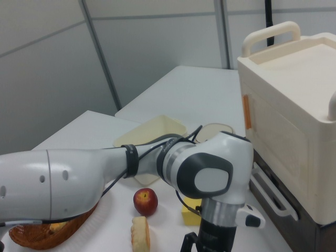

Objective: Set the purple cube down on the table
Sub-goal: 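Lower the gripper and grasp the purple cube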

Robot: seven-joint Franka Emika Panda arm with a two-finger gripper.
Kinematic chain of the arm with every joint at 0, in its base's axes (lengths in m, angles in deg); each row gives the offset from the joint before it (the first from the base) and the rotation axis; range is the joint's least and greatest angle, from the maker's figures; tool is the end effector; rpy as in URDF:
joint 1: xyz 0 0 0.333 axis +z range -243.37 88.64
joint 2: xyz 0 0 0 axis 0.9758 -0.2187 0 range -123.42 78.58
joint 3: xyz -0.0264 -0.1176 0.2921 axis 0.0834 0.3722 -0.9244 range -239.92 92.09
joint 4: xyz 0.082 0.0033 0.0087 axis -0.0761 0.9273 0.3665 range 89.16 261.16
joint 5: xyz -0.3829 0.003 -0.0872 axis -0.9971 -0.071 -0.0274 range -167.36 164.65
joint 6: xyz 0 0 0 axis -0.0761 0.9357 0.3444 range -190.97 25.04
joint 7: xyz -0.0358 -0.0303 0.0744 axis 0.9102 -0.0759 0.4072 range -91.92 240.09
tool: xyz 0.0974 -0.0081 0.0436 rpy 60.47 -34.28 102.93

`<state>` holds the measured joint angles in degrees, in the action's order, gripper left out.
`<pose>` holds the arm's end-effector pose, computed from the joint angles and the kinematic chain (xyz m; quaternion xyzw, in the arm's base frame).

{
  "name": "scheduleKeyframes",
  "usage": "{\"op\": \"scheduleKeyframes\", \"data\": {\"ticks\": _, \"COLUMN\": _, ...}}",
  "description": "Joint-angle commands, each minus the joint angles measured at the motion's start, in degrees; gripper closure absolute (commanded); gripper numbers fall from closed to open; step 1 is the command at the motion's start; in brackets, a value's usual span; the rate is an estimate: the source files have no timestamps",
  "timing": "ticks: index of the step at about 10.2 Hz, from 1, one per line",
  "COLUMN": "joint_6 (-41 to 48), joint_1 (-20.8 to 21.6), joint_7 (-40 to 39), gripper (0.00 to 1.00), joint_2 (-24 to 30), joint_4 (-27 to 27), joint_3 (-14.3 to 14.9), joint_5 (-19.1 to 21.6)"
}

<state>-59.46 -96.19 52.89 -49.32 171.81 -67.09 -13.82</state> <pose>0.5571 -0.2844 0.3686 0.9570 -0.0221 -0.2883 0.0221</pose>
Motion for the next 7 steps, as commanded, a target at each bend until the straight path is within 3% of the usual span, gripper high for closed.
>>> {"op": "scheduleKeyframes", "data": {"ticks": 1, "joint_6": 0.0, "joint_1": 0.2, "joint_7": -1.0, "gripper": 0.0, "joint_2": -0.8, "joint_4": 1.5, "joint_3": 0.2, "joint_5": -2.9}}
{"op": "scheduleKeyframes", "data": {"ticks": 7, "joint_6": -0.4, "joint_1": -0.1, "joint_7": -0.7, "gripper": 0.0, "joint_2": -2.7, "joint_4": 1.6, "joint_3": 0.1, "joint_5": -4.5}}
